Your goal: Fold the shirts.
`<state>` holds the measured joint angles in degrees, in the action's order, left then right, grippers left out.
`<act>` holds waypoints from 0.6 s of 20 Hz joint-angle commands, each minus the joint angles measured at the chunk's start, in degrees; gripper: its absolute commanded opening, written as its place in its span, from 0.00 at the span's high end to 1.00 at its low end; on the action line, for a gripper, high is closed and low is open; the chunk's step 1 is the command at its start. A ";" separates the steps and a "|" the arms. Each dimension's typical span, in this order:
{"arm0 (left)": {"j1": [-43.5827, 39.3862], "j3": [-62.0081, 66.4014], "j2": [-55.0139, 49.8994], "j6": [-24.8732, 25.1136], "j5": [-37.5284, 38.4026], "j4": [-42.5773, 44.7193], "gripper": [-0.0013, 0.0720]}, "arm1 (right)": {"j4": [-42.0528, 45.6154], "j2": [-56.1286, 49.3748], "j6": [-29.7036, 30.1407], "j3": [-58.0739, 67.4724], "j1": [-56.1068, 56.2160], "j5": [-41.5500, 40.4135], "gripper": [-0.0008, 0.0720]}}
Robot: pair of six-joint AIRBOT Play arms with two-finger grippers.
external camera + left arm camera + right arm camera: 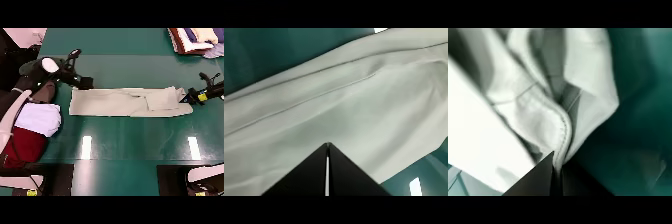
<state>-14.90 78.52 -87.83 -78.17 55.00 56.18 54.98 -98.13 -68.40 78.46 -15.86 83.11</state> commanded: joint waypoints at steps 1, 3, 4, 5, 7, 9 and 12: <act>-5.38 8.11 -7.26 -2.19 -0.28 -0.66 0.96 | -8.96 6.75 -0.35 0.13 0.96 2.84 0.97; -8.57 11.54 -11.72 -2.64 -0.37 -1.46 0.96 | -13.84 10.99 -2.56 0.13 2.19 2.01 0.97; -10.21 12.96 -13.62 -2.64 -0.35 -2.08 0.96 | -15.50 13.05 -3.23 0.20 2.99 1.46 0.97; -11.85 14.43 -15.50 -2.67 -0.33 -2.99 0.96 | -16.22 14.71 -3.82 0.85 4.22 1.36 0.97; -14.91 16.85 -18.51 -2.64 -0.35 -3.67 0.96 | -16.24 16.55 -5.88 4.48 7.13 1.55 0.97; -17.64 17.64 -20.17 -2.67 -0.44 -3.96 0.96 | -16.20 17.09 -7.52 9.49 10.38 1.62 0.97; -20.52 17.66 -21.27 -2.64 -0.63 -3.93 0.96 | -15.80 17.07 -9.22 15.58 15.67 1.99 0.97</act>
<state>-32.34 95.15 -107.13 -80.73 54.63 52.62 39.75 -81.93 -75.26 88.82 -4.67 85.06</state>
